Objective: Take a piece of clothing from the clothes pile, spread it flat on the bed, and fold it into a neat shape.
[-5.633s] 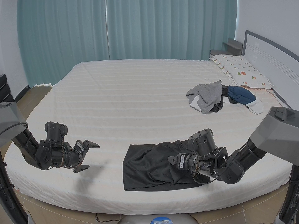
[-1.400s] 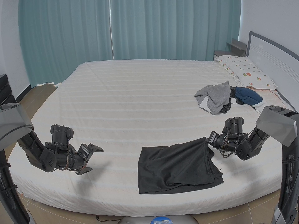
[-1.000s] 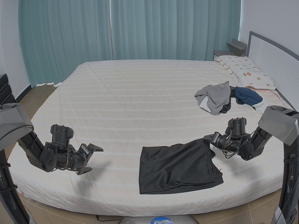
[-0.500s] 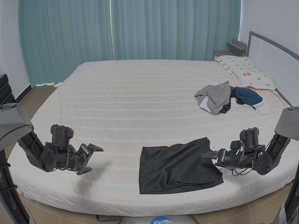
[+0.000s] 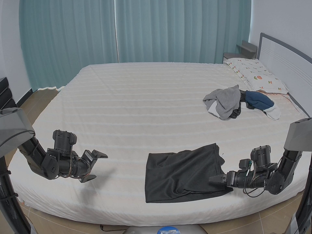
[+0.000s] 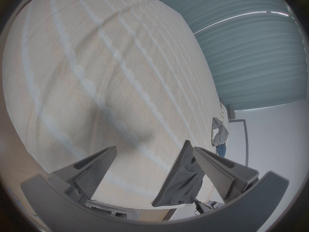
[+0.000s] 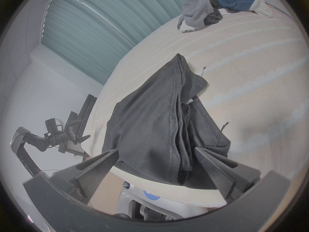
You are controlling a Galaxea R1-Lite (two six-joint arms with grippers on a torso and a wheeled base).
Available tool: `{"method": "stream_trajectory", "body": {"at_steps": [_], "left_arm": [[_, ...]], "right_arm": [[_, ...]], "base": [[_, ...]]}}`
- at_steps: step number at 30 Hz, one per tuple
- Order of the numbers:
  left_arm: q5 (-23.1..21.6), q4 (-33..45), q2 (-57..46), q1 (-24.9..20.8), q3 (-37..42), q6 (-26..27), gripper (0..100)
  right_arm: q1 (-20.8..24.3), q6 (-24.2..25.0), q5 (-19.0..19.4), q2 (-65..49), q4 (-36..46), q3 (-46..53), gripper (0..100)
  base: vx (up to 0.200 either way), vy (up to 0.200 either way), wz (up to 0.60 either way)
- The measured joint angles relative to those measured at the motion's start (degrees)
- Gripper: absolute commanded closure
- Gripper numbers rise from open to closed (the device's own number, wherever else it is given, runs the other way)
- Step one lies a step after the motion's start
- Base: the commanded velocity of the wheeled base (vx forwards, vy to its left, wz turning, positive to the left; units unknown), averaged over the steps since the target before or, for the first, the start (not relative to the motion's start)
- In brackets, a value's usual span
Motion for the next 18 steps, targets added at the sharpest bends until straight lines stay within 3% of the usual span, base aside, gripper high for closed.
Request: {"method": "stream_trajectory", "body": {"at_steps": [5, 11, 18], "left_arm": [[0.0, 0.0, 0.0, 0.0, 0.0, 0.0, 0], [0.0, 0.0, 0.0, 0.0, 0.0, 0.0, 0], [0.0, 0.0, 0.0, 0.0, 0.0, -0.1, 0]], "right_arm": [[-0.5, -2.1, -0.1, -0.1, 0.1, 1.4, 100], [-3.2, -9.2, 0.0, -0.9, 0.1, 4.9, 100], [-6.9, -11.9, 0.3, -2.3, 0.0, 7.9, 100]], "base": [[0.000, 0.000, 0.00], [0.000, 0.000, 0.00], [0.000, 0.000, 0.00]]}}
